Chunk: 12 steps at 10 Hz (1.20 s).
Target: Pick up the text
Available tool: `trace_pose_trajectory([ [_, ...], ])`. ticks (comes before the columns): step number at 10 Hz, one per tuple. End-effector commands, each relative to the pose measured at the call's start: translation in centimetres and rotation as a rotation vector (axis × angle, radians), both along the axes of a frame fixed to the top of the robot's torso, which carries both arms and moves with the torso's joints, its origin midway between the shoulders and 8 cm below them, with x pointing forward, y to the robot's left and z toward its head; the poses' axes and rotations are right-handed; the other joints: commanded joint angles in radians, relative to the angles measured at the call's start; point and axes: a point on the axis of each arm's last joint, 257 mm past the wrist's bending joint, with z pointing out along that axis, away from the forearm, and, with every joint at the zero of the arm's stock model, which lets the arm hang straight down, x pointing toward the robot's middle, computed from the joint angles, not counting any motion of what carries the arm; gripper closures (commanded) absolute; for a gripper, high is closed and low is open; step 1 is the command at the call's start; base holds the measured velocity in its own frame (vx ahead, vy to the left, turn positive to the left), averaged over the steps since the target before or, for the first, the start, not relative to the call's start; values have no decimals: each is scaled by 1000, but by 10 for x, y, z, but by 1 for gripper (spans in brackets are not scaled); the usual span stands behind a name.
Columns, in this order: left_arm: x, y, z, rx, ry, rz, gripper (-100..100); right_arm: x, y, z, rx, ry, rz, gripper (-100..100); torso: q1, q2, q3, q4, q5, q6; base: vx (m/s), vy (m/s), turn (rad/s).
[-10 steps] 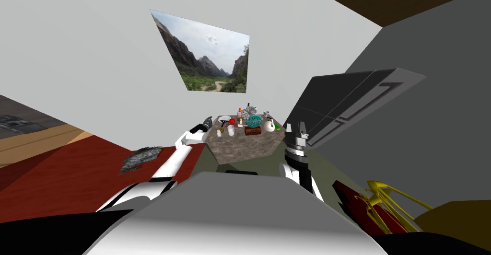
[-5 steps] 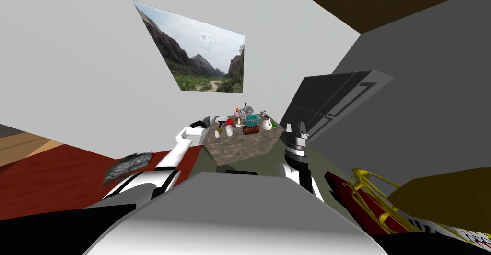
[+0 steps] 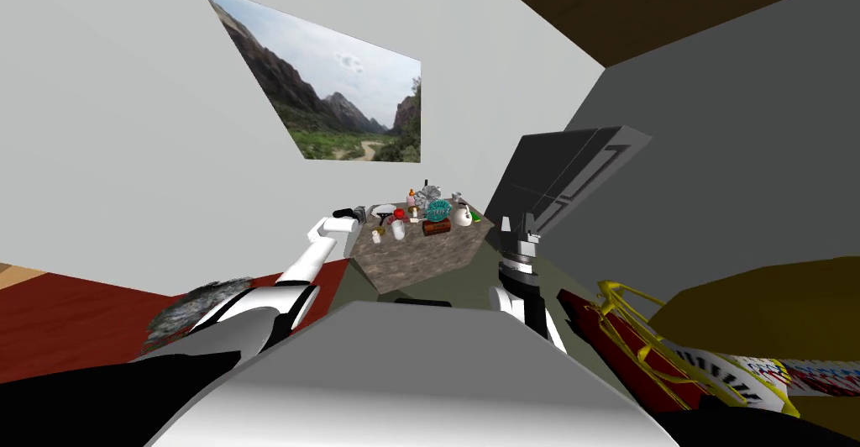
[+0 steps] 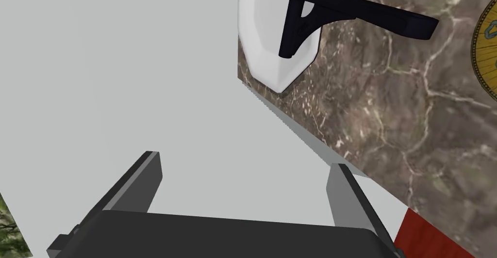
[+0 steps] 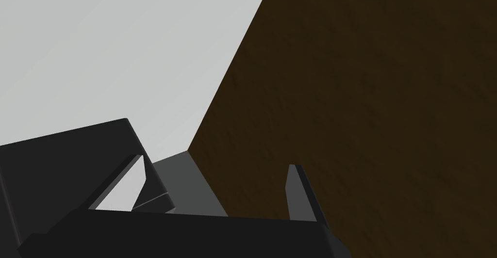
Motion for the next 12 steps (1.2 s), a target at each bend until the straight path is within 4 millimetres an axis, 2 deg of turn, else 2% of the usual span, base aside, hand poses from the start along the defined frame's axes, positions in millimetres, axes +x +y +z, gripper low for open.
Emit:
trace_pose_trajectory([
  [1,-3,8,-13,-24,57,30,-100,0,0,0,0,0,0,0,0,0,0,0,0,0,-1,35,-109],
  [3,0,16,-13,-53,90,58,-100,0,0,0,0,0,0,0,-1,0,0,0,0,-1,1,16,-79],
  [4,-7,19,-26,-63,129,72,-100,0,0,0,0,0,0,0,-1,0,0,0,0,0,0,27,-103],
  [5,-2,22,-16,-86,137,87,-100,0,0,0,0,0,0,0,-1,0,0,0,0,-1,-2,39,-174],
  [6,-9,25,-30,-99,181,103,-100,0,0,0,0,0,0,0,0,0,0,0,0,0,1,38,-111],
  [7,-11,27,-35,-102,190,108,-100,0,0,0,0,0,0,0,0,0,0,0,0,-1,1,17,3],
  [8,-8,28,-29,-132,214,125,-100,0,0,0,0,0,0,0,-1,0,0,0,0,-1,0,25,-166],
  [9,-17,31,-43,-144,251,141,-100,0,0,0,0,0,0,0,-1,0,0,0,0,0,6,32,-119],
  [11,-16,30,-40,-177,283,157,-100,0,0,0,0,0,0,0,-1,0,0,0,0,-1,4,20,-84],
  [12,-23,33,-51,-187,312,171,-100,0,0,0,0,0,0,0,-1,-1,0,0,0,0,2,38,-111],
])
